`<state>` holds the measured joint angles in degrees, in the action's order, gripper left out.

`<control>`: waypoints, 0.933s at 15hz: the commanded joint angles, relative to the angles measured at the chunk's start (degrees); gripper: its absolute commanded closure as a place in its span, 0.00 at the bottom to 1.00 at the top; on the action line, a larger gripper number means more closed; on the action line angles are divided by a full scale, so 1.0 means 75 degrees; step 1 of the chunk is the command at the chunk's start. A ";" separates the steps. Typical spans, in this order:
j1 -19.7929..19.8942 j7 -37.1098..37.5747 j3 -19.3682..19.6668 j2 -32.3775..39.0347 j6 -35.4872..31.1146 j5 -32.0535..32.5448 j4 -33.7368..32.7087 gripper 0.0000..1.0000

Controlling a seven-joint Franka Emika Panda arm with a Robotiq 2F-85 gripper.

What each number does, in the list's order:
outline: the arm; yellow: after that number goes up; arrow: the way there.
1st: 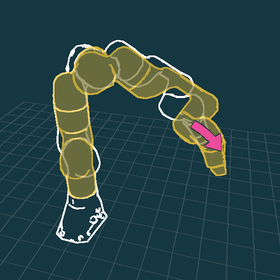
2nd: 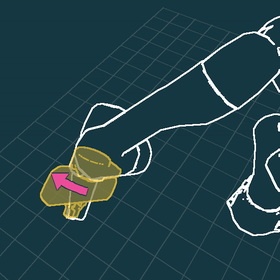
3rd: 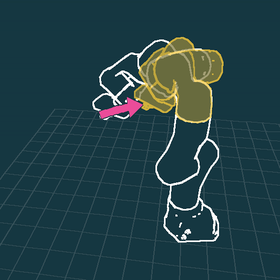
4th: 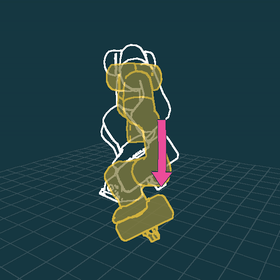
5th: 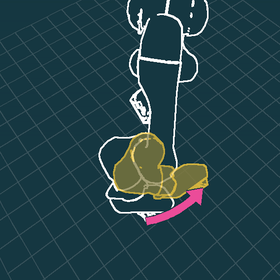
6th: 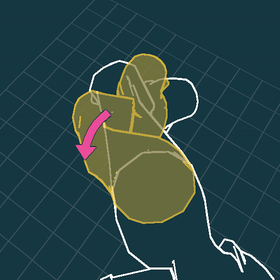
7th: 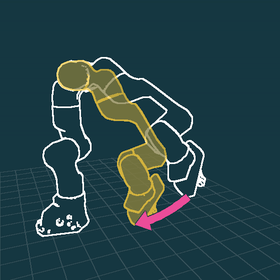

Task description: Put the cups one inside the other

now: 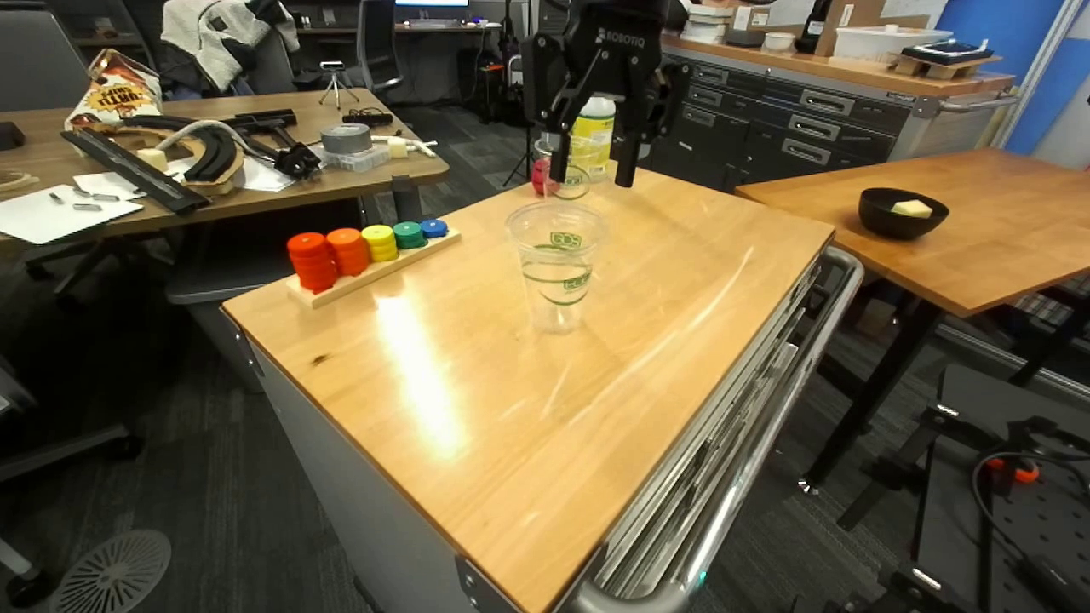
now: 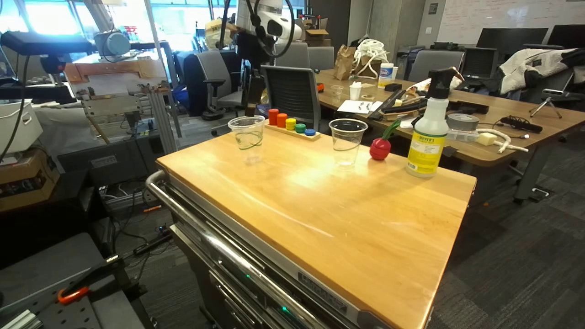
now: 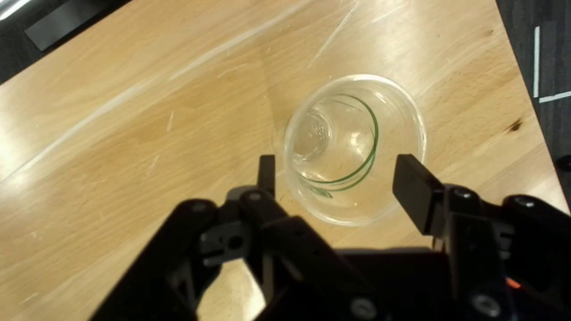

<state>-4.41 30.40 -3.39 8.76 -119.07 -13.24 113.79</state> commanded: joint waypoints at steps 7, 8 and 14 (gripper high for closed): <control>0.0315 0.1025 0.0684 0.0389 -0.0069 0.0932 -0.0902 0.00; 0.0401 0.1208 0.0813 0.0536 -0.0043 0.0937 -0.1063 0.00; 0.0725 0.1635 0.1247 0.1437 0.0002 0.0830 -0.1863 0.00</control>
<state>0.81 39.62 5.19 15.57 -119.56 -7.16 104.81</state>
